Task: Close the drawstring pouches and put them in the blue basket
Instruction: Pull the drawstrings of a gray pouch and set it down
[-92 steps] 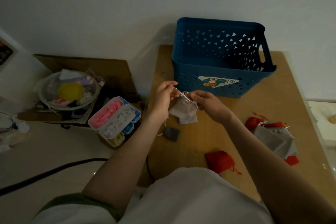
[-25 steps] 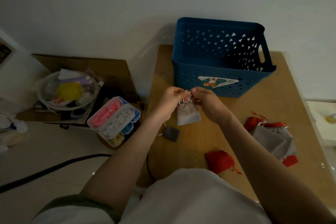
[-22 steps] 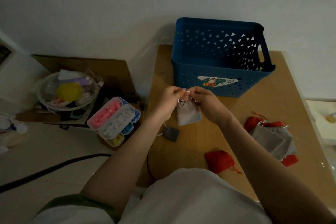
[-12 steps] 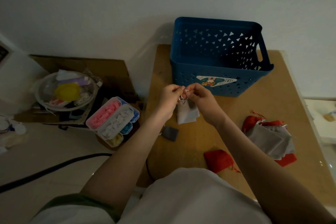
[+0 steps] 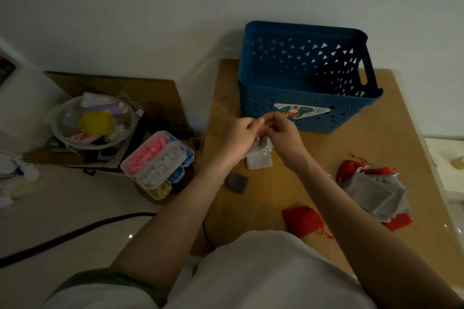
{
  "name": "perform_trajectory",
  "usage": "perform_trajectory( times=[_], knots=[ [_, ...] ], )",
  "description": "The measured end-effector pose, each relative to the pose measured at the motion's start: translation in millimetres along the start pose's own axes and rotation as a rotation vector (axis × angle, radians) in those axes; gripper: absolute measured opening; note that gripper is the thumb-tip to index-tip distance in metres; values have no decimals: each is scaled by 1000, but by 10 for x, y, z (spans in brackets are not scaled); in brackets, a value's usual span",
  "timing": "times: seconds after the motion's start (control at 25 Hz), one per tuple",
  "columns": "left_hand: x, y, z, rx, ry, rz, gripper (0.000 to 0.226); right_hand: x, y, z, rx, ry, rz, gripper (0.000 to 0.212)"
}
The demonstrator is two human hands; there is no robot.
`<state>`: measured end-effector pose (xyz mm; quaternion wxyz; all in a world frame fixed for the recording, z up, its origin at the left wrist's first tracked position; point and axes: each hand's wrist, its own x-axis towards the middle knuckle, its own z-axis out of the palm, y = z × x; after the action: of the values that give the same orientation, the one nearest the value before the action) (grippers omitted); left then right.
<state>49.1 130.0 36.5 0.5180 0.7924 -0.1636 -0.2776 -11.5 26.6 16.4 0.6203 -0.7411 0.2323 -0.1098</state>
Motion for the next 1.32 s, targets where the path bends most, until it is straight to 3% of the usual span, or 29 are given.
perform_trajectory(
  times=[0.2, 0.32, 0.64, 0.84, 0.96, 1.04, 1.2, 1.32],
  knots=[
    [25, -63, -1, 85, 68, 56, 22, 2, -3, 21, -74, 20, -42, 10],
    [38, -59, -7, -29, 68, -27, 25, -6, -9, 7, -63, -10, -75, 11],
    [141, -14, -125, -235, -105, -170, 17, 34, -45, -89, 19, -72, -93, 16],
    [159, -38, -168, -251, -111, -198, 14, 104, -115, -113, -60, -184, 64, 16],
    [157, -68, -142, -269, -94, -171, 15, 115, -153, -111, -143, -258, 128, 16],
    [166, -64, -120, -263, -56, -129, 14, 118, -150, -93, -182, -230, 124, 13],
    [182, -39, -89, -200, 15, -52, 13, 160, -153, -96, -261, -169, 117, 28],
    [186, 8, -116, -165, 12, 19, 14, 152, -199, -135, -196, -208, 96, 18]
  ],
)
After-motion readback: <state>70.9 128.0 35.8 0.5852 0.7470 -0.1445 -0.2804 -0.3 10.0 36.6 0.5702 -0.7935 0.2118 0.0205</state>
